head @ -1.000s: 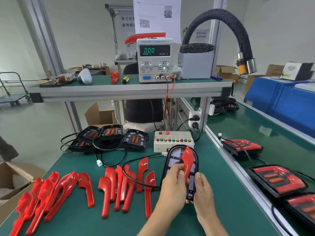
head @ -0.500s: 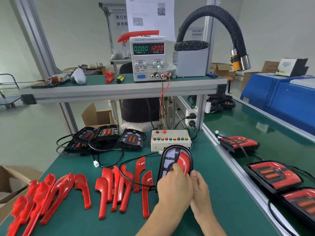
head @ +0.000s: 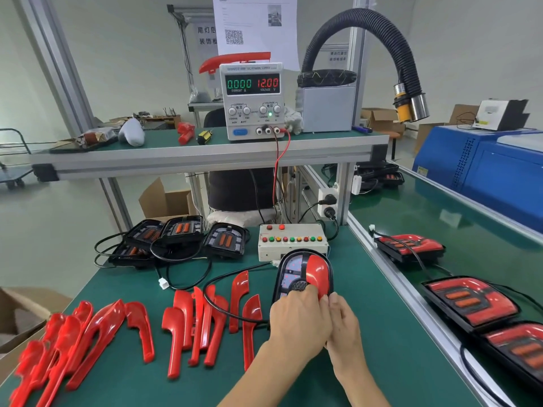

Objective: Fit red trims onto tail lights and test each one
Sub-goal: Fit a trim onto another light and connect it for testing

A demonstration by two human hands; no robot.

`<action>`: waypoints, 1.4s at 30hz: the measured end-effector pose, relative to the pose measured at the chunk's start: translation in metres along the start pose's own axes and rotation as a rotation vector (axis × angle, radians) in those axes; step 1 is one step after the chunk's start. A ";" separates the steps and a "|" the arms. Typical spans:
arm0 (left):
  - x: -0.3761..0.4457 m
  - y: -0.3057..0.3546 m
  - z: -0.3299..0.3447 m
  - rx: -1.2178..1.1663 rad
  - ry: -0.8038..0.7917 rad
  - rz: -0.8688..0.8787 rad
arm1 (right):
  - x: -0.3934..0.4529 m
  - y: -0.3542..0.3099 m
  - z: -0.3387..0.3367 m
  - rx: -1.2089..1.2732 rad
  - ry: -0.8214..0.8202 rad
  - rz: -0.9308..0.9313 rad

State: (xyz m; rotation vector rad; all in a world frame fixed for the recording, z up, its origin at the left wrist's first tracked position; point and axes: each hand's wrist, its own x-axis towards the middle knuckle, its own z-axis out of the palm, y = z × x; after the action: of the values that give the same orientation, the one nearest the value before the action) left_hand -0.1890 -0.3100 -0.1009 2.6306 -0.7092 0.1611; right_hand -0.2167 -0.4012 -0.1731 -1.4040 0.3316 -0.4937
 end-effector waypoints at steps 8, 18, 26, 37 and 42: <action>0.018 -0.006 -0.014 -0.037 -0.123 0.029 | -0.004 -0.005 0.001 -0.080 0.008 -0.041; 0.028 -0.011 -0.018 -0.037 -0.132 0.060 | -0.001 0.001 -0.001 -0.057 0.016 -0.005; 0.009 -0.064 -0.018 -0.590 0.464 -0.126 | 0.000 0.002 0.001 -0.046 0.001 -0.011; 0.017 -0.095 0.020 -1.303 -0.180 -0.301 | 0.007 0.008 -0.006 -0.092 -0.123 -0.022; 0.033 -0.102 0.007 -1.005 -0.054 -0.130 | 0.006 0.009 -0.004 -0.124 -0.182 -0.037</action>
State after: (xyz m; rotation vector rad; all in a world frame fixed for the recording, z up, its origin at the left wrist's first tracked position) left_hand -0.1089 -0.2477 -0.1361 1.7024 -0.4502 -0.2499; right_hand -0.2129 -0.4069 -0.1826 -1.5654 0.1920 -0.3773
